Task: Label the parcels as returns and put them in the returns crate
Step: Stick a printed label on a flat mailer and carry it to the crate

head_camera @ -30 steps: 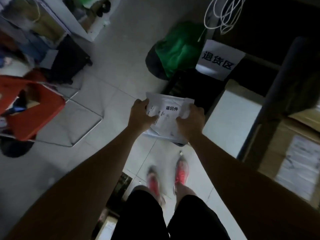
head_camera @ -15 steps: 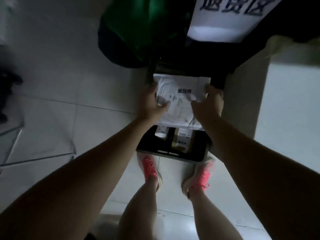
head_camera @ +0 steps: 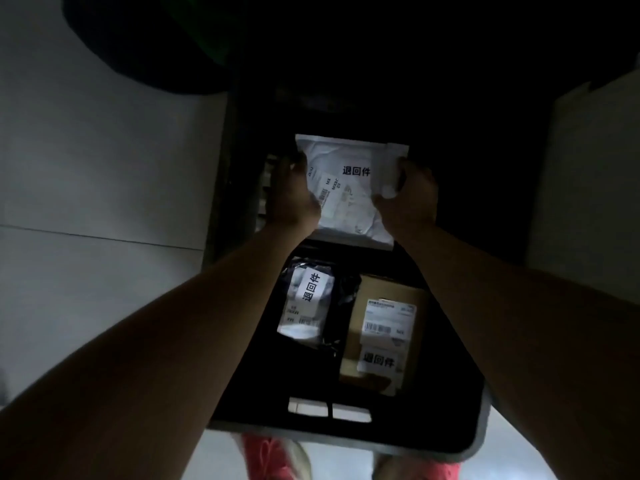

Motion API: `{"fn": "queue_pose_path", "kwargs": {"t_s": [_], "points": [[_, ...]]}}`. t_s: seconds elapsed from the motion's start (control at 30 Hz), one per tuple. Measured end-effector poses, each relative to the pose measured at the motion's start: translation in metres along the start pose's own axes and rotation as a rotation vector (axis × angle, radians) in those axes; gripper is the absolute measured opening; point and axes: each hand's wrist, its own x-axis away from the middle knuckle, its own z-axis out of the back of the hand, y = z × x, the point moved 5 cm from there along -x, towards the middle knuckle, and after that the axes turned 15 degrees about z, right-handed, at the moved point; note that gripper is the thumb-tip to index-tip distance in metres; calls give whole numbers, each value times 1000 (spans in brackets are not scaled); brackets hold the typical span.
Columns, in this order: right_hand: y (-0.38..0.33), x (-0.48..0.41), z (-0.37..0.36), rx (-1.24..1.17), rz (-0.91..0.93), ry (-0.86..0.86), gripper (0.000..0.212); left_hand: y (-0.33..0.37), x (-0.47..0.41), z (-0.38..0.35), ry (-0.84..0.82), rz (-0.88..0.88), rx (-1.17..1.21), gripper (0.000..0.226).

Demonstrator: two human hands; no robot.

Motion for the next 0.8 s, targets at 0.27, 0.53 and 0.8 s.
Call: {"fn": "queue_pose_path", "kwargs": {"t_s": [0.27, 0.53, 0.8], "points": [[-9, 14, 6, 366, 115, -211, 62, 0, 21, 15, -51, -48, -267, 85], [-122, 77, 131, 405, 217, -323, 50, 82, 130, 144, -72, -237, -562, 78], [-254, 160, 322, 364, 374, -258, 63, 166, 262, 357, 56, -226, -593, 65]]}}
